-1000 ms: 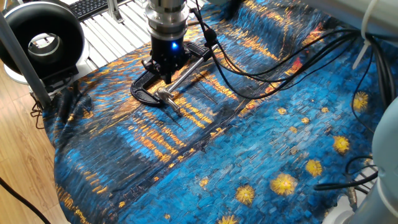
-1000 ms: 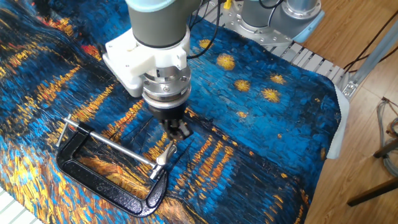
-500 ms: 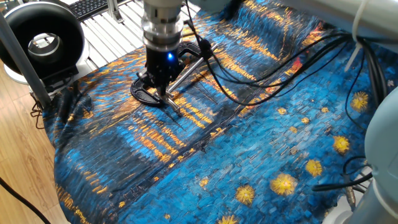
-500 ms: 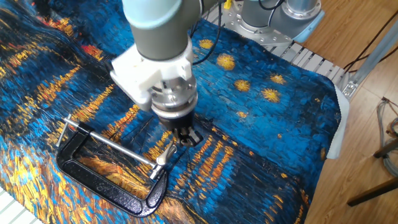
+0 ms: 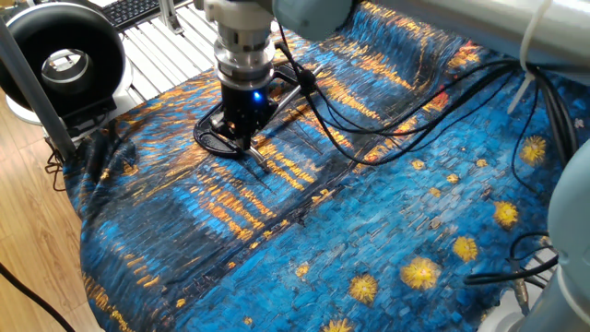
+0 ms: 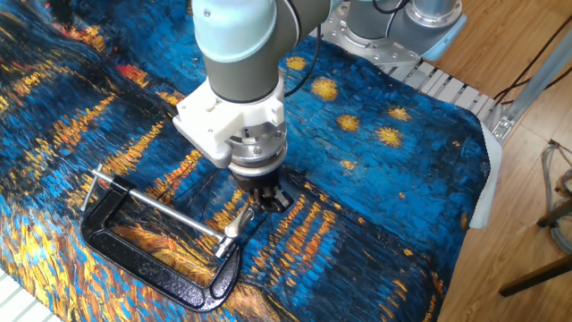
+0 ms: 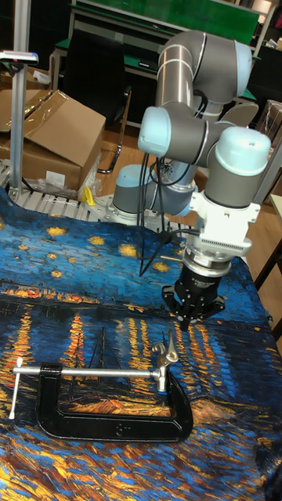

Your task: Turn on the water tap

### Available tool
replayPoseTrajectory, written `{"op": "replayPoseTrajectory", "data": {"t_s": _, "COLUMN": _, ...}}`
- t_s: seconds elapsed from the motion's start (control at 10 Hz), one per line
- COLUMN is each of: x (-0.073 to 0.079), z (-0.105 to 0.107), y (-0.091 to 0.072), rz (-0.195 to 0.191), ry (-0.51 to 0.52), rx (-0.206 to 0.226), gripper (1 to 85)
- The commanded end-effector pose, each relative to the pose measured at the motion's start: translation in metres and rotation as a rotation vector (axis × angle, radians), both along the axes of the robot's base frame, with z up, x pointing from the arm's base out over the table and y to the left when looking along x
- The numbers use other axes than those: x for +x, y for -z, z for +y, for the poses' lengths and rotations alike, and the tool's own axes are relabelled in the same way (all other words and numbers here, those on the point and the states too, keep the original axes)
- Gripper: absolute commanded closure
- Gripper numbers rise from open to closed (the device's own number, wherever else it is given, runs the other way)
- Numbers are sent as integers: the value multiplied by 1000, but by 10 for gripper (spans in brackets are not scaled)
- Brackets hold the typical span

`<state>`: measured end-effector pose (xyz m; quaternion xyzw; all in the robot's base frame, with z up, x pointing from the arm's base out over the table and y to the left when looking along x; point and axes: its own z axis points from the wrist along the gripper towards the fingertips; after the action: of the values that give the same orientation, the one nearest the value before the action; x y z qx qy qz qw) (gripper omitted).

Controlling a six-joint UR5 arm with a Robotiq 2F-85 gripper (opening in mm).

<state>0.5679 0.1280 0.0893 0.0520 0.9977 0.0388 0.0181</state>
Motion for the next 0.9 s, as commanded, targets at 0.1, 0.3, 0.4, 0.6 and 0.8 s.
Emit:
{"op": "replayPoseTrajectory", "data": {"t_s": 0.1, "x": -5, "z": -8, "y": 8, "rz": -5, "ry": -22, "rx": -7, "gripper": 847}}
{"op": "replayPoseTrajectory", "data": {"t_s": 0.3, "x": -3, "z": -11, "y": 11, "rz": -10, "ry": -30, "rx": -15, "gripper": 847}}
{"op": "replayPoseTrajectory", "data": {"t_s": 0.4, "x": -3, "z": -13, "y": 13, "rz": -12, "ry": -37, "rx": -23, "gripper": 847}}
{"op": "replayPoseTrajectory", "data": {"t_s": 0.6, "x": 1, "z": -18, "y": 15, "rz": -18, "ry": -49, "rx": -37, "gripper": 847}}
{"op": "replayPoseTrajectory", "data": {"t_s": 0.8, "x": 2, "z": -20, "y": 15, "rz": -21, "ry": -58, "rx": -47, "gripper": 847}}
